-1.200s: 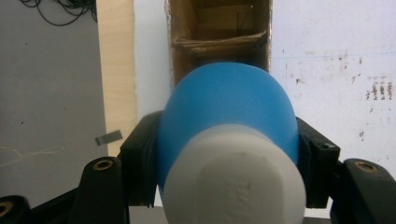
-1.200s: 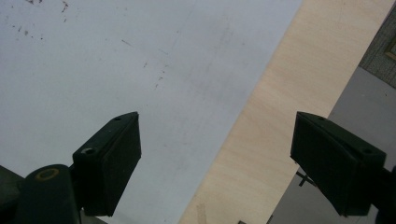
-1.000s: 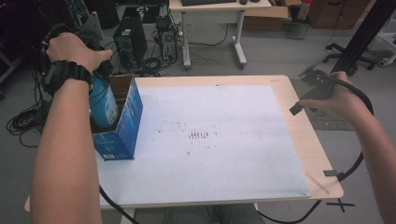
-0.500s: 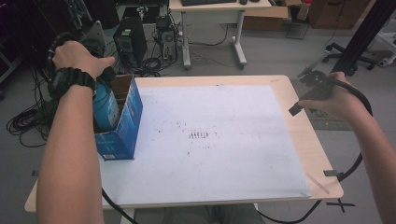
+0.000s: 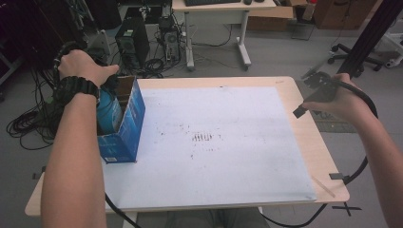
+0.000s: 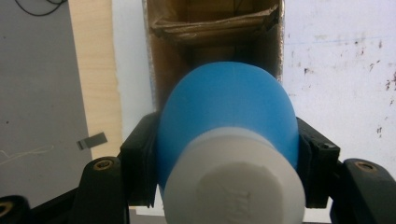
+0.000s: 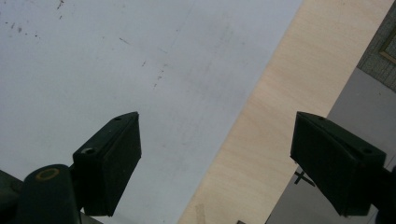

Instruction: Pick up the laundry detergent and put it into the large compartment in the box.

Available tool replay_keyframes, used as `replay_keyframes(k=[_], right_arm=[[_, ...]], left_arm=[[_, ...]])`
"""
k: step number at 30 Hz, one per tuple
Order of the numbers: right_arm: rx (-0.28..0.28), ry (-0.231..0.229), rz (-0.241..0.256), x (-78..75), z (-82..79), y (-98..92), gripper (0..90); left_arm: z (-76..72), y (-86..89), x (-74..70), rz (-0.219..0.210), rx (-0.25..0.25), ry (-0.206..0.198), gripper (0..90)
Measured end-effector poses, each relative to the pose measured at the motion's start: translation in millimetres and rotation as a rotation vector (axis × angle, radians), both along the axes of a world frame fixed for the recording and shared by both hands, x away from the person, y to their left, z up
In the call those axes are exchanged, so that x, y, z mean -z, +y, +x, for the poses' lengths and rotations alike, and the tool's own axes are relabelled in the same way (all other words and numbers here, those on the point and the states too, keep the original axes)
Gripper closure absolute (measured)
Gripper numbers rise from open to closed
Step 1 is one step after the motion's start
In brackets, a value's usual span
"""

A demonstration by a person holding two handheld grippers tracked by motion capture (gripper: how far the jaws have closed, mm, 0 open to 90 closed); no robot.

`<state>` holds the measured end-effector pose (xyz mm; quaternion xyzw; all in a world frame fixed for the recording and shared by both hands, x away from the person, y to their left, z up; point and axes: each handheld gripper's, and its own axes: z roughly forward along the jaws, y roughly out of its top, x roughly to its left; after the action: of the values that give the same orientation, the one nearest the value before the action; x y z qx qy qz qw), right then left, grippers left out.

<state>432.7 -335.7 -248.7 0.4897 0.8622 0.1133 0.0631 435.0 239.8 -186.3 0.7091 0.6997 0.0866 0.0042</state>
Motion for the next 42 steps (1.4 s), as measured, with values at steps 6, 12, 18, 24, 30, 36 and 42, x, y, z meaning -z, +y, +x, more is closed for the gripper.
replay_keyframes(k=[6, 12, 18, 24, 30, 36, 42], right_arm=[[0.000, -0.002, -0.003, 0.0, -0.3, -0.3, 16.3], [0.002, -0.005, -0.007, -0.1, -0.7, -0.4, 16.4], [0.000, -0.005, -0.010, 0.3, -0.5, 0.7, 16.4], [-0.003, -0.002, -0.014, 1.4, 0.3, 1.6, 16.4], [-0.008, -0.002, -0.020, 3.0, 1.0, 3.2, 16.4], [-0.008, -0.004, -0.023, 3.0, 0.7, 3.4, 16.5], [-0.007, -0.004, -0.023, 3.1, 1.0, 3.7, 16.5]], left_arm=[[0.6, 0.9, 6.5, 0.005, 0.002, 0.008, 37.5], [0.8, 1.6, 14.1, 0.000, 0.002, 0.015, 37.5], [1.5, 2.5, 23.9, -0.018, 0.006, 0.024, 37.5], [2.7, 2.3, 34.0, -0.023, 0.008, 0.034, 37.5], [3.4, 1.9, 42.8, -0.028, 0.014, 0.045, 37.5], [3.6, 3.0, 49.1, -0.031, 0.016, 0.056, 37.5], [3.7, 4.0, 55.0, -0.033, 0.013, 0.067, 37.5]])
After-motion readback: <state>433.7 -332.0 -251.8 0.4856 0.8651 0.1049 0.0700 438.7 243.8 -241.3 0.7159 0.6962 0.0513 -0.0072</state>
